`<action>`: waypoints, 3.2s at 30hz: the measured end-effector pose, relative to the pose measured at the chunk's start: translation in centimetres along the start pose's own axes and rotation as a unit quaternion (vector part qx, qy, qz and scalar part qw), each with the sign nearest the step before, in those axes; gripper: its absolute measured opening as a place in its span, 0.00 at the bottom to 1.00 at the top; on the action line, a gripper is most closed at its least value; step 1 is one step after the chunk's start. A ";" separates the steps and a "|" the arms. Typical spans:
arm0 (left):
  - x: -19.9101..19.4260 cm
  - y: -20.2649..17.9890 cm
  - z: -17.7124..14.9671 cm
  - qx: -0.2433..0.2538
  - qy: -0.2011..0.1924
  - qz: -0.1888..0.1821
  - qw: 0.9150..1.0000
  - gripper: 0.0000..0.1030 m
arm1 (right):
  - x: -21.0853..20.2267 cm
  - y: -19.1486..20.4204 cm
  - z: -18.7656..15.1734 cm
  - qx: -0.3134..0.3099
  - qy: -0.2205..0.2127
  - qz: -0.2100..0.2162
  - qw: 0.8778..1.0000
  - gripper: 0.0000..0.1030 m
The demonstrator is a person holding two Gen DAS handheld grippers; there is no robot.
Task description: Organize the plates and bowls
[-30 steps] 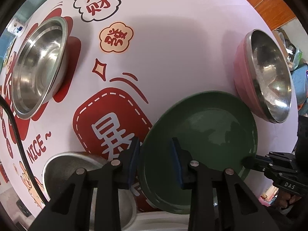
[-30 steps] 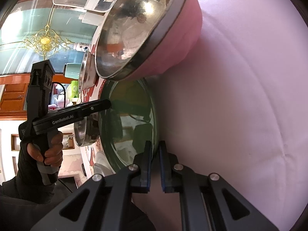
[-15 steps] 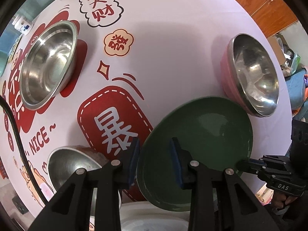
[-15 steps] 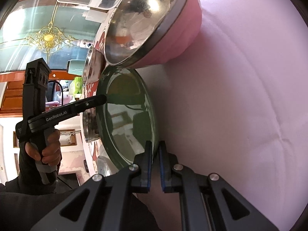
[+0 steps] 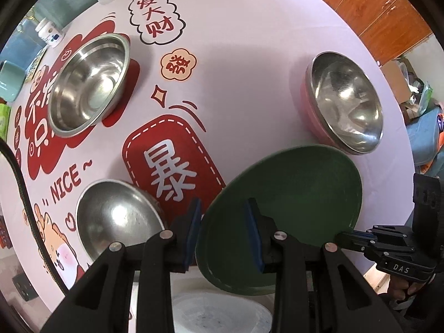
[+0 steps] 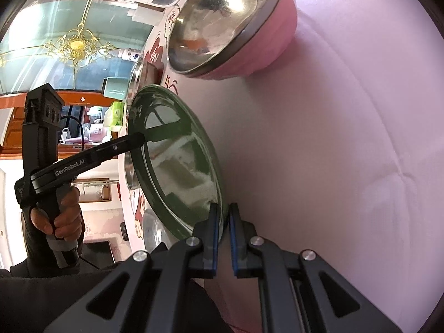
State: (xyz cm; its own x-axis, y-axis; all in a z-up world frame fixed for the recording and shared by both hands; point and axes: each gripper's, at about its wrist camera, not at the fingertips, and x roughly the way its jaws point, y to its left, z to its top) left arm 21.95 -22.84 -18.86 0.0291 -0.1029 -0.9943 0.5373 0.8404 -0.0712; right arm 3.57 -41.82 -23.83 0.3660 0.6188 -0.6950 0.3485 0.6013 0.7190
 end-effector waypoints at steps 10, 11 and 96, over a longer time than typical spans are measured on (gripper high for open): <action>-3.2 -1.6 -1.7 -0.024 -0.028 0.003 0.999 0.30 | -0.5 2.2 -0.9 -0.028 0.007 0.006 1.000 0.07; -3.5 -1.6 -2.0 -0.026 -0.031 0.003 0.999 0.30 | -0.6 2.3 -1.0 -0.030 0.006 0.006 1.000 0.07; 0.5 8.8 -19.6 -0.077 0.018 -0.031 0.996 0.34 | 8.2 12.2 -10.8 -0.090 -0.021 -0.140 0.986 0.28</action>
State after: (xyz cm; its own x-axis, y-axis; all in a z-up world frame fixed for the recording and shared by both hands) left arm 10.22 -5.06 -21.55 -0.0324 -0.1409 -0.9895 0.4017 0.9047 -0.1420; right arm 1.51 -23.94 -20.76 0.3137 0.3974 -0.8624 0.2843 0.8273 0.4846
